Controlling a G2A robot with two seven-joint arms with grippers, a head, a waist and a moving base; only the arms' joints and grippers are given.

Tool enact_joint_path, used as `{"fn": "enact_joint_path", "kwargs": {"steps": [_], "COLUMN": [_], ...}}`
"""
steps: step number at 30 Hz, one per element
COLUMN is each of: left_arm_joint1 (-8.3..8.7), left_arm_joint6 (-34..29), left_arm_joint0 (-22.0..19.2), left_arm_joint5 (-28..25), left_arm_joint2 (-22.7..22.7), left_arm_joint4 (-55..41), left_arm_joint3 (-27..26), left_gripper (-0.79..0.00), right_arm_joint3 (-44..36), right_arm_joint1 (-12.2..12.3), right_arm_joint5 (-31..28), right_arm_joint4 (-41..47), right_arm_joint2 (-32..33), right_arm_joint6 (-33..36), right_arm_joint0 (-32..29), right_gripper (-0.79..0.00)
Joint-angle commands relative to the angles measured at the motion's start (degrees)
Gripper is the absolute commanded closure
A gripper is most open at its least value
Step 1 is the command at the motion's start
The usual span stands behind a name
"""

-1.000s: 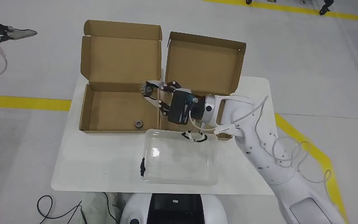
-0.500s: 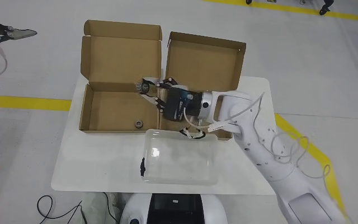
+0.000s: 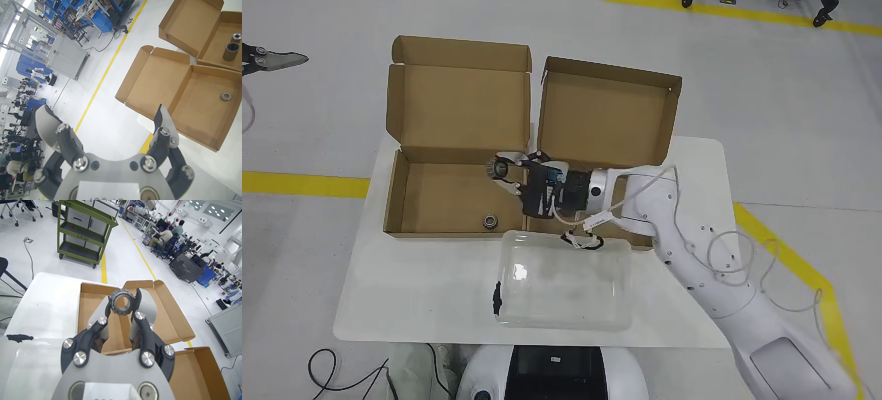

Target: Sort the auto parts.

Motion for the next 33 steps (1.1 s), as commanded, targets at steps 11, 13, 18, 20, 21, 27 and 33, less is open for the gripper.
{"fn": "enact_joint_path", "kwargs": {"steps": [11, 13, 18, 20, 21, 27, 33], "left_arm_joint1": [0.00, 0.00, 0.00, 0.00, 0.00, 0.00, 0.00], "left_arm_joint6": [0.00, 0.00, 0.00, 0.00, 0.00, 0.00, 0.00], "left_arm_joint0": [0.00, 0.00, 0.00, 0.00, 0.00, 0.00, 0.00], "left_arm_joint5": [0.00, 0.00, 0.00, 0.00, 0.00, 0.00, 0.00], "left_arm_joint2": [0.00, 0.00, 0.00, 0.00, 0.00, 0.00, 0.00], "left_arm_joint4": [0.00, 0.00, 0.00, 0.00, 0.00, 0.00, 0.00], "left_arm_joint3": [0.00, 0.00, 0.00, 0.00, 0.00, 0.00, 0.00], "left_gripper": [-0.785, -0.785, -0.785, -0.785, -0.785, -0.785, -0.785], "right_arm_joint3": [8.47, 9.80, 13.62, 15.19, 16.01, 21.30, 27.11], "right_arm_joint1": [-2.63, -3.24, -4.94, -5.74, -6.16, -8.80, -11.92], "right_arm_joint5": [1.44, 1.79, 2.58, 3.02, 3.28, 4.41, 5.42], "right_arm_joint4": [1.29, 1.61, 2.19, 2.44, 2.65, 3.67, 4.86], "right_arm_joint2": [-4.97, -5.96, -8.51, -9.68, -10.23, -13.53, -17.05], "right_arm_joint6": [1.88, 2.01, 2.89, 3.56, 3.82, 5.80, 9.79], "right_arm_joint0": [4.29, 5.14, 7.54, 8.50, 8.94, 11.48, 13.64], "right_gripper": [0.000, 0.000, 0.000, 0.000, 0.000, 0.000, 0.000]}}
